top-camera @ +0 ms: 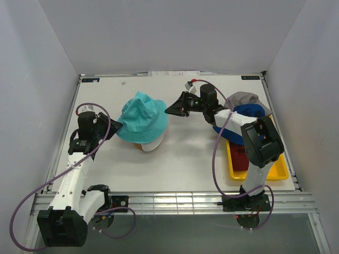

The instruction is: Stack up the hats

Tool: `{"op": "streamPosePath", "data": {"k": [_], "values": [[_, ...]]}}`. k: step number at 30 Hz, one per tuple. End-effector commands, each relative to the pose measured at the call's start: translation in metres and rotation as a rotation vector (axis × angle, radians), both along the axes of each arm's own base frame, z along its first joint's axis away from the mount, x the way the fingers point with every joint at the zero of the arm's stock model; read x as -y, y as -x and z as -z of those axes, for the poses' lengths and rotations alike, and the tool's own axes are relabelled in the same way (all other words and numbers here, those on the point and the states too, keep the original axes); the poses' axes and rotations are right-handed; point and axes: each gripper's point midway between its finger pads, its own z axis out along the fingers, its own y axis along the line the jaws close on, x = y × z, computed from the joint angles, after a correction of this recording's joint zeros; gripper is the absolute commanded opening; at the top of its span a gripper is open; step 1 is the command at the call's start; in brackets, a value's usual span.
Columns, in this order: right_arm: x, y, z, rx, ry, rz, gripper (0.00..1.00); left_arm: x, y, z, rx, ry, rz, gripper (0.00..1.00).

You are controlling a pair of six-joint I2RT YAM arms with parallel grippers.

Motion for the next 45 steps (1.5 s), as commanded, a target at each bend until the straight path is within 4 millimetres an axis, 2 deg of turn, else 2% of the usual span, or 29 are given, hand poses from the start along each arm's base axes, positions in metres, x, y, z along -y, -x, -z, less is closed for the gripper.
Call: {"op": "streamPosePath", "data": {"k": [1,13,18,19,22,26,34,45], "values": [[0.004,-0.003,0.01,0.017,0.013,0.006,0.1,-0.006,0.002,0.011,-0.025,-0.019,-0.023,0.41],[0.013,-0.007,0.044,0.002,0.116,0.032,0.08,-0.008,0.002,0.03,-0.068,-0.014,-0.04,0.33],[0.015,-0.007,0.053,0.01,0.153,0.038,0.08,-0.008,0.001,0.035,-0.079,-0.015,-0.039,0.2],[0.016,-0.009,0.054,0.015,0.161,0.045,0.08,-0.007,0.001,0.037,-0.084,-0.013,-0.038,0.15],[0.019,-0.011,0.058,0.024,0.192,0.053,0.08,-0.007,0.001,0.042,-0.095,-0.01,-0.041,0.07],[0.021,-0.013,0.065,0.027,0.224,0.058,0.08,-0.009,0.002,0.052,-0.129,-0.012,-0.051,0.0],[0.023,-0.016,0.078,0.026,0.278,0.06,0.08,-0.014,0.004,0.076,-0.21,-0.025,-0.085,0.0],[0.03,-0.018,0.104,0.0,0.355,0.064,0.08,-0.016,0.006,0.093,-0.263,-0.033,-0.098,0.0]]}}
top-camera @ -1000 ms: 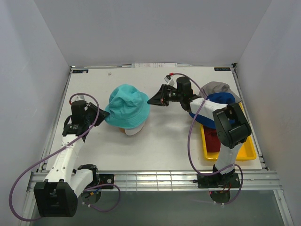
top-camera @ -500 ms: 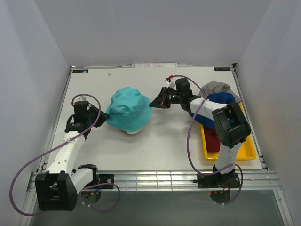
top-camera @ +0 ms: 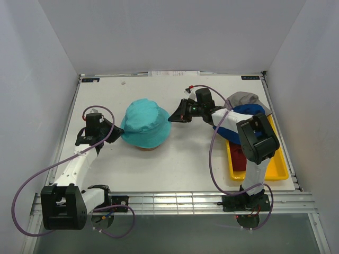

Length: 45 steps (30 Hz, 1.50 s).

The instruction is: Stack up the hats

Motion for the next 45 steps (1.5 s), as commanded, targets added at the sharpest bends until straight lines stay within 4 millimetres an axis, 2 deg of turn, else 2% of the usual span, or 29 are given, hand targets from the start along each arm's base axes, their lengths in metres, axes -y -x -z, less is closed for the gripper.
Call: {"op": "streamPosePath", "data": {"k": [1,6,13,14,15,18,19,22,24,27,36,41,45], "values": [[0.014,-0.01,0.033,-0.025,0.11,0.05,0.08,-0.015,0.015,0.031,-0.105,-0.062,-0.046,0.0],[0.016,-0.009,0.042,-0.034,0.133,0.048,0.08,-0.018,0.021,0.042,-0.138,-0.082,-0.054,0.0],[0.016,-0.009,0.042,-0.03,0.139,0.045,0.08,-0.021,0.028,0.055,-0.185,-0.093,-0.064,0.02],[0.016,-0.01,0.041,-0.025,0.139,0.046,0.08,-0.021,0.028,0.053,-0.179,-0.092,-0.063,0.06],[0.016,-0.01,0.041,-0.025,0.14,0.045,0.08,-0.021,0.028,0.052,-0.172,-0.093,-0.062,0.16],[0.015,-0.013,0.036,-0.015,0.14,0.042,0.08,-0.02,0.024,0.039,-0.13,-0.098,-0.051,0.32],[0.014,-0.014,0.035,-0.013,0.139,0.04,0.08,-0.021,0.023,0.035,-0.12,-0.103,-0.046,0.41],[0.012,-0.018,0.029,-0.001,0.137,0.032,0.08,-0.021,0.02,0.021,-0.092,-0.11,-0.038,0.57],[0.01,-0.02,0.027,0.005,0.14,0.027,0.08,-0.02,0.019,0.014,-0.076,-0.113,-0.031,0.62],[0.008,-0.023,0.021,0.016,0.138,0.022,0.08,-0.02,0.018,0.004,-0.055,-0.116,-0.025,0.65],[0.002,-0.037,0.008,0.046,0.143,0.004,0.08,-0.019,0.012,-0.021,-0.006,-0.113,-0.021,0.65],[-0.009,-0.048,-0.003,0.074,0.123,-0.026,0.08,-0.018,0.007,-0.035,0.028,-0.109,-0.016,0.69],[-0.018,-0.049,-0.01,0.099,0.096,-0.064,0.1,-0.016,0.002,-0.046,0.058,-0.106,-0.008,0.71]]}}
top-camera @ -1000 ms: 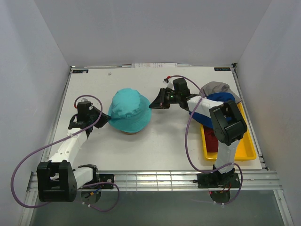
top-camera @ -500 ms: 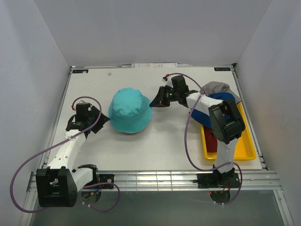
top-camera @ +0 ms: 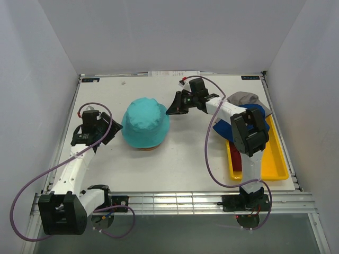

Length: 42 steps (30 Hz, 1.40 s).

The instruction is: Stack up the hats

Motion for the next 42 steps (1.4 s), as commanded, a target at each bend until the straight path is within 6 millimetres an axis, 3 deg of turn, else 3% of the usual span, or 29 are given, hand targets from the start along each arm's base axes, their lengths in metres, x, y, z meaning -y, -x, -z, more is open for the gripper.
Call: {"op": "streamPosePath", "data": {"k": [1,12,17,23,25,29,30,32,34,35,36,42], "values": [[-0.006,-0.009,-0.014,0.066,-0.012,-0.027,0.11,0.0,-0.009,-0.029,0.081,-0.003,0.012,0.71],[0.002,-0.014,-0.04,0.156,0.07,-0.031,0.36,0.003,-0.021,-0.055,0.142,-0.002,0.042,0.71],[0.012,-0.017,-0.051,0.176,0.136,0.001,0.41,0.005,-0.026,-0.069,0.182,-0.008,0.059,0.71],[0.036,-0.023,-0.093,0.266,0.25,0.08,0.46,0.009,-0.038,-0.101,0.262,-0.005,0.091,0.72],[0.049,-0.026,-0.117,0.322,0.287,0.132,0.47,0.013,-0.045,-0.118,0.302,0.001,0.112,0.72],[0.099,-0.02,-0.148,0.377,0.417,0.255,0.48,0.02,-0.056,-0.148,0.373,0.009,0.16,0.72],[0.121,-0.014,-0.16,0.392,0.462,0.307,0.48,0.022,-0.059,-0.153,0.386,0.012,0.172,0.72],[0.158,-0.012,-0.164,0.387,0.524,0.392,0.5,0.03,-0.063,-0.17,0.426,0.024,0.226,0.72],[0.195,0.007,-0.167,0.371,0.576,0.463,0.5,0.037,-0.069,-0.174,0.428,0.04,0.268,0.73],[0.219,0.016,-0.182,0.389,0.571,0.524,0.54,0.043,-0.069,-0.185,0.451,0.053,0.302,0.73],[0.234,0.024,-0.168,0.357,0.607,0.548,0.55,0.045,-0.071,-0.188,0.457,0.053,0.316,0.73],[0.316,0.06,-0.142,0.267,0.725,0.722,0.71,0.076,-0.082,-0.201,0.475,0.075,0.417,0.73]]}}
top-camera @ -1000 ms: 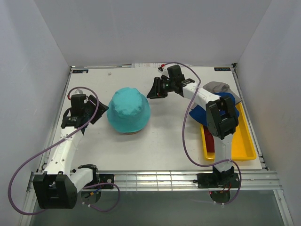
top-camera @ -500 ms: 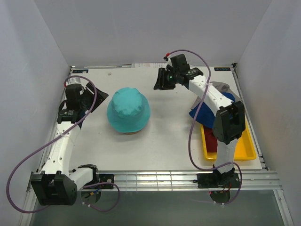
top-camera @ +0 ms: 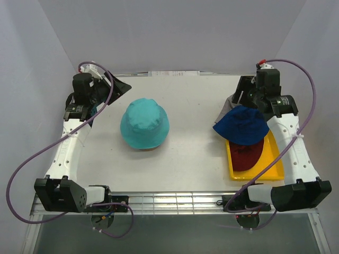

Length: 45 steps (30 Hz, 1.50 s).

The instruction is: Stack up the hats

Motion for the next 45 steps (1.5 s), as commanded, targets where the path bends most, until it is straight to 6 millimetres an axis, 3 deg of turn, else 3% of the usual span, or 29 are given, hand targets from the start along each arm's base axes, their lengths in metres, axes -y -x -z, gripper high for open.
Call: {"op": "streamPosePath", "data": {"k": [1,5,11,22,25,29,33,34,37,39,42,45], "values": [[0.034,0.02,0.051,-0.153,0.064,0.076,0.71,0.022,0.0,-0.023,0.06,0.01,0.103,0.73],[0.062,0.023,0.069,-0.195,0.092,0.149,0.73,0.031,-0.003,-0.018,0.048,0.016,0.136,0.73],[0.086,0.02,0.088,-0.231,0.096,0.207,0.73,0.036,0.0,-0.015,0.044,0.011,0.157,0.73],[0.09,0.016,0.109,-0.212,0.063,0.203,0.58,0.04,0.005,-0.01,0.033,0.013,0.17,0.72],[0.086,0.014,0.107,-0.187,0.043,0.192,0.51,0.042,0.006,-0.01,0.033,0.009,0.176,0.72],[0.085,0.01,0.101,-0.164,0.032,0.191,0.27,0.045,0.007,-0.007,0.023,0.01,0.182,0.72],[0.079,0.009,0.085,-0.129,0.014,0.161,0.08,0.044,0.01,-0.007,0.024,0.008,0.177,0.72],[0.075,0.012,0.081,-0.136,0.001,0.145,0.08,0.044,0.011,-0.008,0.026,0.007,0.176,0.72],[0.06,0.016,0.045,-0.08,-0.058,0.081,0.08,0.042,0.013,-0.011,0.033,0.006,0.167,0.72],[0.052,0.017,0.011,-0.01,-0.083,0.049,0.08,0.042,0.015,-0.014,0.036,0.013,0.169,0.73],[0.04,0.023,-0.026,0.051,-0.129,0.0,0.08,0.047,0.018,-0.019,0.039,0.037,0.193,0.73],[0.023,0.027,-0.05,0.096,-0.199,-0.066,0.08,0.052,0.022,-0.027,0.05,0.067,0.222,0.73]]}}
